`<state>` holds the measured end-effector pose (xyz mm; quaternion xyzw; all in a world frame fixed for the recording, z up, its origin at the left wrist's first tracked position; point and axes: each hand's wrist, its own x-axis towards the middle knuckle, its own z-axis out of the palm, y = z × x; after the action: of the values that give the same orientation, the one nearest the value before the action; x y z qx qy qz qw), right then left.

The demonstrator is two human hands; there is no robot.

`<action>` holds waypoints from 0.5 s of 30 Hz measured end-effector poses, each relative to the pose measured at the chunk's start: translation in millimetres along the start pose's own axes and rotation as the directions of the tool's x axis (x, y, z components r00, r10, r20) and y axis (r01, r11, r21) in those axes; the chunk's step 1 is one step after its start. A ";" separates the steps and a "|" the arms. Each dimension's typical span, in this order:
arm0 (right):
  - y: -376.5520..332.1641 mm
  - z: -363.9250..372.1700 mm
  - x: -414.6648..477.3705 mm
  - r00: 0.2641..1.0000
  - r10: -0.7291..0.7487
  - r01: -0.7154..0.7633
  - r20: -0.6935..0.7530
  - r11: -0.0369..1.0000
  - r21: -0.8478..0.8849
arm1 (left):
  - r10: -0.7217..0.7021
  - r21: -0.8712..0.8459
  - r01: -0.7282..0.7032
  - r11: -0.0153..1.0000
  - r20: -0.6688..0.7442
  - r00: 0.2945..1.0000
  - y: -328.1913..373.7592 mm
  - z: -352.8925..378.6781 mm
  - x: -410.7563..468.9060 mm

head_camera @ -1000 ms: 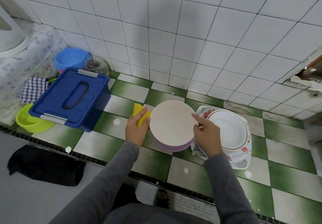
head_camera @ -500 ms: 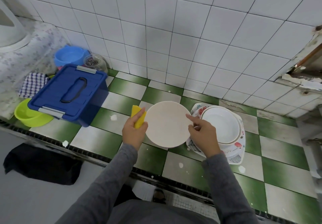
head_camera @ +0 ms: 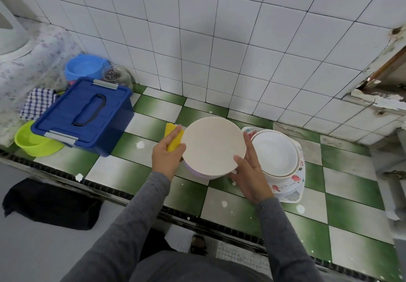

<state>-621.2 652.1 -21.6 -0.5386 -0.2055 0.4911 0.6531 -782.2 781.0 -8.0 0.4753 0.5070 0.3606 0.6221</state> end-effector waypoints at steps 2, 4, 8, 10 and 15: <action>0.5 -0.5 0.4 1.000 -0.008 0.008 -0.006 0.999 0.044 | -0.007 -0.023 0.007 1.000 -0.001 1.000 1.8 0.4 1.3; 0.5 -1.8 0.2 1.000 -0.019 0.020 -0.018 0.999 0.034 | -0.012 -0.031 0.012 0.999 -0.002 1.000 3.4 1.8 2.1; -4.0 -4.0 -1.5 0.995 -0.069 0.064 -0.071 0.996 -0.070 | -0.014 -0.034 0.015 0.999 0.014 1.000 1.5 6.2 2.6; -6.5 -6.2 -2.1 0.991 -0.093 0.081 -0.099 0.989 -0.120 | -0.014 -0.037 0.014 0.999 0.023 1.000 0.2 8.5 2.7; -16.7 -14.0 -3.1 0.972 -0.186 0.149 -0.143 0.961 -0.234 | -0.017 -0.057 0.023 0.998 0.114 0.993 -0.5 14.9 5.6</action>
<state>-604.3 643.4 -10.4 -0.6271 -0.2497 0.3621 0.6429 -766.5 782.7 -9.5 0.4715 0.4649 0.3415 0.6670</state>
